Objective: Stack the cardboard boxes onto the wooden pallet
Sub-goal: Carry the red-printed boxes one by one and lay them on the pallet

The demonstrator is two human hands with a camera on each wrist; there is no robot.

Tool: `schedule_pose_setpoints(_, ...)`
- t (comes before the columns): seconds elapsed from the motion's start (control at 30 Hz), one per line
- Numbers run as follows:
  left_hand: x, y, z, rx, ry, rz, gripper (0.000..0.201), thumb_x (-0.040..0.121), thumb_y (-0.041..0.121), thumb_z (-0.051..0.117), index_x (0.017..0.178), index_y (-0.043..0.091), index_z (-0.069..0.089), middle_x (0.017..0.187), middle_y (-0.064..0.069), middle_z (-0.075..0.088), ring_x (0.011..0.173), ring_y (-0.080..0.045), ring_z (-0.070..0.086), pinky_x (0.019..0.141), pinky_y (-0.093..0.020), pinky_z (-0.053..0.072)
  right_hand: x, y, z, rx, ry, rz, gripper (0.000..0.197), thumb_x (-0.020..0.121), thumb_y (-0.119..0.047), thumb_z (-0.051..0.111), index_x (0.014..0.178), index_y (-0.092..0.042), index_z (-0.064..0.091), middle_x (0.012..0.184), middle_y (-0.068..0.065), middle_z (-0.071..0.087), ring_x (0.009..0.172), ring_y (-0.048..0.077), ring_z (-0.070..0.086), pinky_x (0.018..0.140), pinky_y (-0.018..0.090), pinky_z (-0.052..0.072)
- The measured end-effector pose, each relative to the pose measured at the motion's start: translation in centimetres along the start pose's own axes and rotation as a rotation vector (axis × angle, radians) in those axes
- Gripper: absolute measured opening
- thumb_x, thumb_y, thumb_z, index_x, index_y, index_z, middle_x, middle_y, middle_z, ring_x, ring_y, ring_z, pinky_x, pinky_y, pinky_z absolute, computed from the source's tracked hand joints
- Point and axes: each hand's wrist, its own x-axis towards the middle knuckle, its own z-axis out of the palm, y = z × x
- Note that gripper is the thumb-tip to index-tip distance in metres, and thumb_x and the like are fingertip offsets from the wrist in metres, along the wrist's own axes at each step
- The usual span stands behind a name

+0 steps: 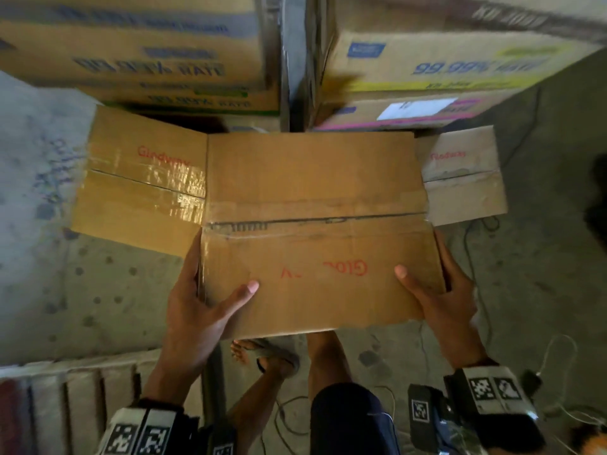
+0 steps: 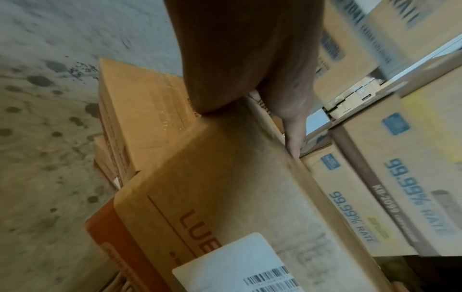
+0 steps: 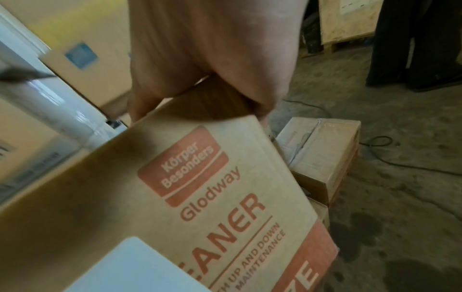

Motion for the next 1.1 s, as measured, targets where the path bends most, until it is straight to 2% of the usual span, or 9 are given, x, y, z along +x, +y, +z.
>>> schedule_pose_setpoints(0.13, -6.1, 3.1, -3.1, -0.074, 0.000, -0.011, 0.099, 0.070, 0.034, 0.084, 0.152, 0.044, 0.030, 0.122, 0.042, 0.046, 0.102, 0.028, 0.048, 0.078, -0.003, 0.044, -7.0, -3.3, -2.8, 0.000, 0.058, -0.042, 0.098, 0.057, -0.082, 0.075, 0.145, -0.055, 0.040, 0.135, -0.015, 0.061, 0.122, 0.013, 0.060, 0.098, 0.049, 0.054)
schedule_pose_setpoints(0.27, -12.3, 6.1, -6.7, -0.162, 0.026, -0.009, 0.097, 0.069, 0.029, 0.086, 0.146, 0.051, 0.030, 0.118, 0.038, 0.048, 0.095, 0.025, 0.050, 0.074, -0.005, 0.047, -14.3, -6.8, -5.3, 0.103, -0.011, -0.061, 0.084, 0.072, -0.054, 0.081, 0.143, -0.061, 0.037, 0.130, -0.020, 0.061, 0.120, 0.007, 0.059, 0.094, 0.043, 0.056)
schedule_pose_setpoints(0.4, -17.8, 6.6, -11.7, -0.243, 0.060, 0.056, 0.104, 0.062, 0.049, 0.091, 0.150, 0.043, 0.036, 0.132, 0.018, 0.059, 0.113, 0.005, 0.059, 0.094, -0.031, 0.054, -20.5, -9.4, -6.0, 0.209, -0.165, -0.064, 0.089, 0.073, -0.036, 0.086, 0.145, -0.054, 0.038, 0.132, -0.012, 0.060, 0.115, 0.010, 0.064, 0.086, 0.042, 0.061)
schedule_pose_setpoints(0.5, -22.0, 6.1, -16.0, -0.287, 0.132, 0.074, 0.104, 0.064, 0.041, 0.092, 0.151, 0.041, 0.035, 0.138, 0.012, 0.058, 0.119, -0.003, 0.059, 0.105, -0.043, 0.049, -23.8, -11.5, -4.6, 0.179, -0.244, -0.132, 0.093, 0.074, -0.031, 0.086, 0.150, -0.047, 0.035, 0.137, -0.009, 0.057, 0.118, 0.009, 0.061, 0.089, 0.038, 0.060)
schedule_pose_setpoints(0.63, -27.8, 4.9, -21.2, -0.389, 0.299, 0.075, 0.102, 0.063, 0.039, 0.093, 0.147, 0.044, 0.036, 0.137, 0.010, 0.058, 0.111, 0.004, 0.060, 0.101, -0.037, 0.050, -26.8, -15.3, -0.5, 0.083, -0.369, -0.288, 0.098, 0.074, -0.034, 0.086, 0.152, -0.049, 0.029, 0.138, -0.015, 0.052, 0.120, 0.006, 0.056, 0.090, 0.032, 0.059)
schedule_pose_setpoints(0.77, -33.5, 2.5, -24.7, -0.487, 0.556, 0.064, 0.095, 0.060, 0.041, 0.094, 0.141, 0.044, 0.043, 0.125, 0.017, 0.065, 0.105, 0.003, 0.064, 0.078, -0.011, 0.052, -29.1, -19.4, 4.6, -0.034, -0.486, -0.424, 0.104, 0.068, -0.041, 0.087, 0.154, -0.047, 0.028, 0.142, -0.010, 0.051, 0.123, 0.011, 0.053, 0.092, 0.032, 0.058)
schedule_pose_setpoints(0.83, -36.6, 1.1, -26.4, -0.528, 0.693, 0.049, 0.096, 0.058, 0.045, 0.094, 0.141, 0.042, 0.047, 0.122, 0.020, 0.067, 0.109, 0.003, 0.064, 0.085, -0.014, 0.051, -30.4, -21.4, 7.4, -0.084, -0.596, -0.471, 0.104, 0.069, -0.038, 0.086, 0.155, -0.044, 0.028, 0.143, -0.006, 0.050, 0.119, 0.009, 0.052, 0.081, 0.019, 0.056)
schedule_pose_setpoints(0.97, -45.1, -1.6, -27.2, -0.575, 1.083, -0.004, 0.104, 0.053, 0.056, 0.085, 0.147, 0.037, 0.045, 0.123, 0.032, 0.063, 0.114, 0.012, 0.058, 0.090, -0.008, 0.046, -36.9, -27.0, 13.2, -0.218, -0.931, -0.614, 0.103, 0.071, -0.041, 0.086, 0.154, -0.045, 0.025, 0.140, -0.005, 0.050, 0.109, 0.009, 0.054, 0.086, 0.029, 0.053)
schedule_pose_setpoints(1.1, -47.5, -2.6, -26.7, -0.605, 1.091, -0.073, 0.099, 0.062, 0.047, 0.092, 0.147, 0.041, 0.043, 0.130, 0.022, 0.063, 0.116, 0.010, 0.057, 0.104, -0.031, 0.046, -38.0, -26.3, 14.5, -0.309, -0.943, -0.667, 0.108, 0.062, -0.046, 0.089, 0.153, -0.046, 0.030, 0.138, -0.004, 0.058, 0.109, 0.013, 0.060, 0.090, 0.032, 0.057)
